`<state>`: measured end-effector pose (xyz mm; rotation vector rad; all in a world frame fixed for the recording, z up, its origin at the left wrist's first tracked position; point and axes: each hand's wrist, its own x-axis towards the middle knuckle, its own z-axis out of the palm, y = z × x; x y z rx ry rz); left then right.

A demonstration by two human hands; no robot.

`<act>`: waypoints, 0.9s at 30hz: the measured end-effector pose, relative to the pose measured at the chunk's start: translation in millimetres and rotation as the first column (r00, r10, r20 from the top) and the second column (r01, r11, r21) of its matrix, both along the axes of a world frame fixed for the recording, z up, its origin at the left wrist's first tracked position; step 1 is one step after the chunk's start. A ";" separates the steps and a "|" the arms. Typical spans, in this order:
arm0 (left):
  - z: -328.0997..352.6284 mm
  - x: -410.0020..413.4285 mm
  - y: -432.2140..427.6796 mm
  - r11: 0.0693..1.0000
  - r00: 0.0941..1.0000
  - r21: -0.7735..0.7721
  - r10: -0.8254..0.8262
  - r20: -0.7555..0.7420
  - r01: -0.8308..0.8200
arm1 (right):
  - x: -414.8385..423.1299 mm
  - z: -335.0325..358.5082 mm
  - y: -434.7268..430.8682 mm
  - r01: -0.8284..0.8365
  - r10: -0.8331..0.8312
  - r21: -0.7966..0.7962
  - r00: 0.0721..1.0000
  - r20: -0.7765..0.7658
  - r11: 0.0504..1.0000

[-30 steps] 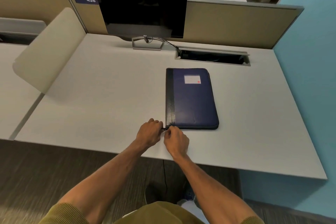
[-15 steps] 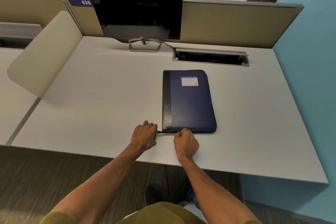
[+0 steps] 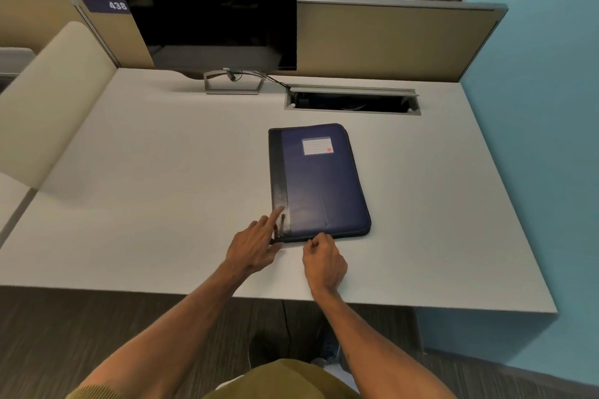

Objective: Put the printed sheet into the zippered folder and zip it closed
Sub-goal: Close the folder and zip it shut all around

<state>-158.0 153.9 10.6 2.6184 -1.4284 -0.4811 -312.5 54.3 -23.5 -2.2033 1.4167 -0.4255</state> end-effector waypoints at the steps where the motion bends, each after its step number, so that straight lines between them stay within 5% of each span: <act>1: -1.9 -3.4 -4.5 0.999 0.999 0.034 -0.033 0.021 0.032 | 2.2 -1.1 2.8 0.004 -0.004 -0.001 1.000 0.003 1.000; 9: -24.8 -13.2 -5.0 0.997 0.997 -0.026 -0.077 0.029 0.077 | 20.8 -5.0 30.9 -0.109 0.109 0.004 0.994 0.019 0.994; 21: -12.9 2.2 8.8 0.999 0.998 0.033 -0.041 0.054 0.040 | -46.9 -1.9 -61.7 0.179 -0.180 -0.053 0.983 -0.029 0.982; 27: -10.3 9.3 13.2 0.999 0.991 0.017 -0.032 0.131 0.030 | -73.0 -4.5 -99.7 0.025 -0.030 -0.105 0.998 -0.046 0.994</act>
